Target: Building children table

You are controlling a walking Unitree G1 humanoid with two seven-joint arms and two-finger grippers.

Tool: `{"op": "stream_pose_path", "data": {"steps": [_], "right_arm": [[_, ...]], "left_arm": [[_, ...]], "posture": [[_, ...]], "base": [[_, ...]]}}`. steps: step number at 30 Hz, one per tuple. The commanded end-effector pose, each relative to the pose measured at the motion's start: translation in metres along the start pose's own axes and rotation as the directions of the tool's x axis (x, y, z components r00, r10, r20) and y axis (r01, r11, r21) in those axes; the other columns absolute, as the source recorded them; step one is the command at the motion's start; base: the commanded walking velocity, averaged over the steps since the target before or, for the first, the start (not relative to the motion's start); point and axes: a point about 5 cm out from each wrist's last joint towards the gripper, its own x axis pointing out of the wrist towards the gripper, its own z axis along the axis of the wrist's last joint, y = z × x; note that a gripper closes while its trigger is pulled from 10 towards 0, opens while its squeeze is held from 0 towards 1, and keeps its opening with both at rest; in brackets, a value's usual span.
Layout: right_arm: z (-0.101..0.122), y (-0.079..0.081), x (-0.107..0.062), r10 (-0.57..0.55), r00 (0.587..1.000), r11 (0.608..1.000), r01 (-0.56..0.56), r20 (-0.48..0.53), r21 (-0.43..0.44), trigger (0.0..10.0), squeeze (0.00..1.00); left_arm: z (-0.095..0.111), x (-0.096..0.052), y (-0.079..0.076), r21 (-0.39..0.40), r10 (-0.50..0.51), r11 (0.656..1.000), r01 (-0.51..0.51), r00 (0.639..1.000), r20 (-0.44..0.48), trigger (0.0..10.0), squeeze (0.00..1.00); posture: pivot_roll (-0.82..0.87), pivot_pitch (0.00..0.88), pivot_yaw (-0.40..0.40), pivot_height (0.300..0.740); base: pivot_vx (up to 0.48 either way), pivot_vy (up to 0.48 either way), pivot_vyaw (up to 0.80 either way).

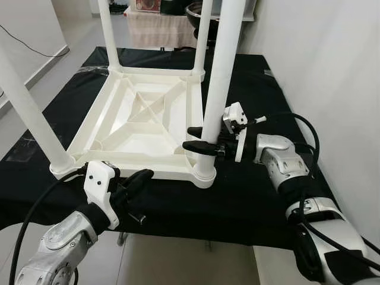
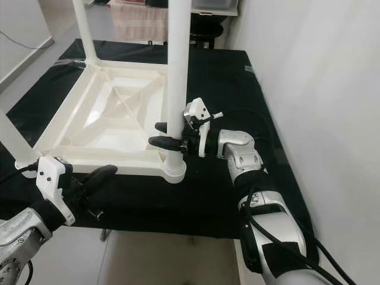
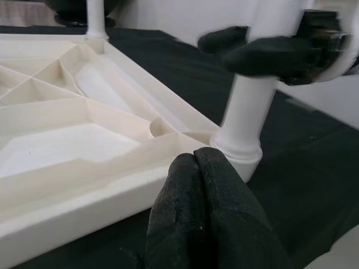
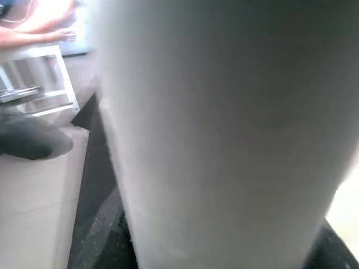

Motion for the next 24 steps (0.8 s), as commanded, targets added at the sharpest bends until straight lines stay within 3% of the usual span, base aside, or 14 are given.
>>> {"op": "stream_pose_path", "data": {"steps": [1,2,3,9,10,11,12,13,14,15,16,17,19,24], "right_arm": [[-0.045,0.038,0.000,-0.317,0.938,0.945,0.324,-0.138,0.035,0.0,0.00],[-0.045,0.038,0.000,-0.317,0.938,0.945,0.324,-0.138,0.035,0.0,0.00],[-0.054,0.071,0.005,-0.429,0.889,0.894,0.443,-0.160,0.063,0.0,0.00],[-0.057,0.069,0.025,-0.381,0.905,0.921,0.390,-0.188,0.013,0.0,0.00],[-0.056,0.070,0.028,-0.380,0.906,0.921,0.388,-0.186,0.007,3.5,0.00],[-0.056,0.070,0.028,-0.380,0.906,0.921,0.388,-0.186,0.007,3.5,0.00],[-0.054,0.071,0.030,-0.386,0.903,0.920,0.391,-0.190,-0.009,10.0,0.00],[-0.053,0.071,0.030,-0.386,0.903,0.920,0.391,-0.187,-0.009,10.0,0.00],[-0.049,0.076,0.030,-0.363,0.916,0.928,0.372,-0.171,0.023,10.0,0.36],[-0.049,0.076,0.030,-0.363,0.916,0.928,0.372,-0.171,0.023,10.0,0.36],[-0.042,0.081,0.031,-0.312,0.940,0.943,0.324,-0.138,0.077,10.0,1.00],[-0.028,0.090,0.033,-0.204,0.976,0.966,0.213,-0.075,0.143,10.0,1.00],[-0.026,0.092,0.033,-0.182,0.981,0.970,0.189,-0.063,0.151,10.0,1.00],[-0.004,0.063,0.021,0.022,0.999,0.997,-0.025,0.043,0.070,10.0,1.00]], "left_arm": [[0.000,0.000,0.003,-0.006,-0.012,1.000,0.012,1.000,-0.014,10.0,0.00],[0.000,0.000,0.003,-0.006,-0.012,1.000,0.012,1.000,-0.014,10.0,0.00],[-0.001,0.002,0.007,0.001,-0.019,1.000,0.019,1.000,-0.025,10.0,0.00],[0.000,0.005,0.008,0.010,-0.013,1.000,0.013,1.000,-0.023,10.0,0.00],[-0.001,0.004,0.009,0.009,-0.001,1.000,0.001,1.000,-0.020,10.0,0.00],[-0.001,0.004,0.009,0.009,-0.001,1.000,0.001,1.000,-0.020,10.0,0.00],[-0.001,0.003,0.009,0.008,0.004,1.000,-0.004,1.000,-0.020,10.0,0.00],[-0.002,0.004,0.009,0.009,0.003,1.000,-0.002,1.000,-0.021,10.0,0.00],[-0.001,0.004,0.009,0.009,-0.004,1.000,0.004,1.000,-0.023,10.0,0.00],[-0.001,0.004,0.009,0.009,-0.004,1.000,0.004,1.000,-0.023,10.0,0.00],[-0.001,0.004,0.009,0.007,-0.008,1.000,0.008,1.000,-0.023,10.0,0.00],[-0.001,0.005,0.009,0.004,-0.013,1.000,0.013,1.000,-0.023,10.0,0.00],[-0.001,0.005,0.009,0.004,-0.013,1.000,0.013,1.000,-0.023,10.0,0.00],[-0.001,0.006,0.007,0.002,-0.010,1.000,0.010,1.000,-0.017,10.0,0.00]], "posture": [[0.04,0.181,-0.039,0.740],[0.04,0.181,-0.039,0.740],[0.04,0.157,-0.031,0.740],[0.07,0.152,-0.054,0.740],[0.08,0.148,-0.055,0.740],[0.08,0.148,-0.055,0.740],[0.08,0.148,-0.055,0.740],[0.08,0.148,-0.055,0.740],[0.07,0.145,-0.045,0.740],[0.07,0.145,-0.045,0.740],[0.06,0.146,-0.046,0.740],[0.06,0.146,-0.047,0.740],[0.06,0.146,-0.047,0.740],[0.07,0.144,-0.060,0.740]], "base": [[0.000,0.000,0.00],[0.000,0.000,0.00],[0.000,0.000,0.00],[0.000,0.000,0.00],[0.000,0.000,0.00],[0.000,0.000,0.00],[0.000,0.000,0.00],[0.000,0.000,0.00],[0.000,0.000,0.00],[0.000,0.000,0.00],[0.000,0.000,0.00],[0.000,0.000,0.00],[0.000,0.000,0.00],[0.000,0.000,0.00]]}}
